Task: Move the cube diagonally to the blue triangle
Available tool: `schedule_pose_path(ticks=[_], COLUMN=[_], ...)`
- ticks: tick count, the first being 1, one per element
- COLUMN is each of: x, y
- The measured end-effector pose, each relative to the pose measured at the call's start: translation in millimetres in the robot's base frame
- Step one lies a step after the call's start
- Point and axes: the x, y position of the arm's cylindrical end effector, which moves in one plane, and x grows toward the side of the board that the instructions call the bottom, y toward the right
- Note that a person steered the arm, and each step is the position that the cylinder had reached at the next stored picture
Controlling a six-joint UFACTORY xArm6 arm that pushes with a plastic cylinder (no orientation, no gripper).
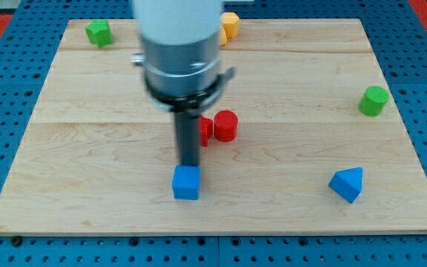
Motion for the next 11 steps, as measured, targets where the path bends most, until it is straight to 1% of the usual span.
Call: schedule_pose_path(ticks=[1, 2, 3, 4, 5, 6, 7, 9, 10, 11], x=[21.2, 34.5, 54.3, 82.2, 59.1, 25.8, 14.7, 14.6, 31.8, 1.6], y=[-27.6, -1.4, 5.5, -18.5, 31.5, 70.8, 113.0, 180.8, 145.0, 133.5])
